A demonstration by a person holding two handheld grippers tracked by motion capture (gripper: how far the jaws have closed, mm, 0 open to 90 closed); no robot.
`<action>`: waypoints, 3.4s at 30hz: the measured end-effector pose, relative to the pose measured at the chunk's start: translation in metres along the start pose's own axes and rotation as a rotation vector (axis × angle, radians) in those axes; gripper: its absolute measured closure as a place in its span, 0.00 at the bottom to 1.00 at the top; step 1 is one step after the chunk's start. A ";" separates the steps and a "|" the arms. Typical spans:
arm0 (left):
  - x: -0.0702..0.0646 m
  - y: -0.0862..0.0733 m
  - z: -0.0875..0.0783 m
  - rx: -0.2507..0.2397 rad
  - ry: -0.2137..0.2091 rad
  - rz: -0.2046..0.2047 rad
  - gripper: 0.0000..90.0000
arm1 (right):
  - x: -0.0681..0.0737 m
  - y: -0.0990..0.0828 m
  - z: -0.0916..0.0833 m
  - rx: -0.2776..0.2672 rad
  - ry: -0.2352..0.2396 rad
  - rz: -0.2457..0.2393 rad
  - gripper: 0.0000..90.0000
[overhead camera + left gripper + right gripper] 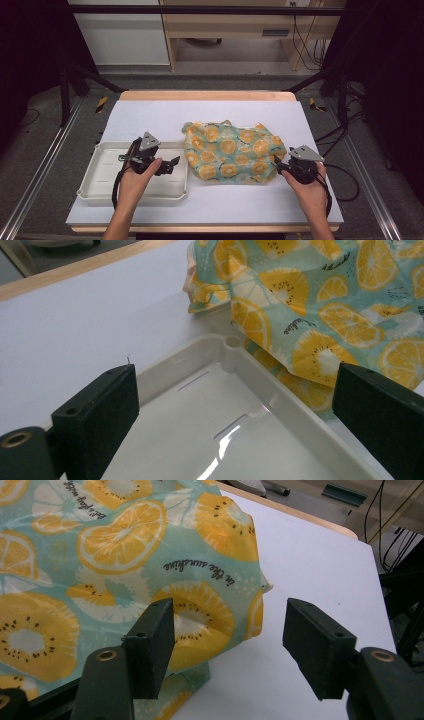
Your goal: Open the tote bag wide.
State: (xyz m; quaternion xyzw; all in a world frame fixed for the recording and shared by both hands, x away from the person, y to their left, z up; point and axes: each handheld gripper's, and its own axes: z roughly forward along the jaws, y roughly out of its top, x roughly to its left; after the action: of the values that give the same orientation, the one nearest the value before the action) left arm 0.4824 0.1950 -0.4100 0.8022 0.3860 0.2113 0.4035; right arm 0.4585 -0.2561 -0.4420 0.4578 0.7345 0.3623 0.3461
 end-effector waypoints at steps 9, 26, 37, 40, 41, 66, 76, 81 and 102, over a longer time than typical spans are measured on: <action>0.006 -0.002 -0.002 -0.015 0.001 -0.011 0.05 | -0.003 0.000 -0.002 -0.010 0.023 0.023 0.45; 0.005 0.009 -0.007 -0.034 0.018 0.014 0.06 | -0.022 0.084 0.020 0.037 0.187 -0.004 0.45; -0.001 0.014 -0.010 -0.040 0.017 0.034 0.07 | -0.005 0.095 0.080 0.208 0.243 -0.099 0.79; -0.004 0.014 -0.010 -0.036 0.014 0.039 0.07 | -0.007 0.098 0.066 0.156 0.269 -0.102 1.00; -0.005 0.015 -0.009 -0.036 0.012 0.042 0.07 | -0.007 0.099 0.059 0.138 0.272 -0.096 1.00; -0.048 0.056 -0.009 -0.047 -0.015 0.199 0.13 | 0.046 -0.025 -0.047 0.043 0.477 -0.197 1.00; -0.071 0.102 0.007 -0.060 -0.123 0.282 0.42 | 0.063 -0.033 -0.038 0.104 0.503 -0.270 1.00; -0.086 0.111 0.043 0.066 -0.178 0.375 0.39 | 0.062 -0.035 -0.038 0.109 0.508 -0.268 1.00; -0.089 0.044 0.039 0.157 -0.236 0.388 0.81 | 0.051 -0.034 -0.041 0.082 0.466 -0.218 0.92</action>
State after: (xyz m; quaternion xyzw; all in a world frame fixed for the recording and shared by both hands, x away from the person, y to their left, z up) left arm 0.4728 0.0896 -0.3994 0.9093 0.1901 0.1589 0.3342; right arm 0.3920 -0.2286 -0.4597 0.2940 0.8534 0.3884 0.1856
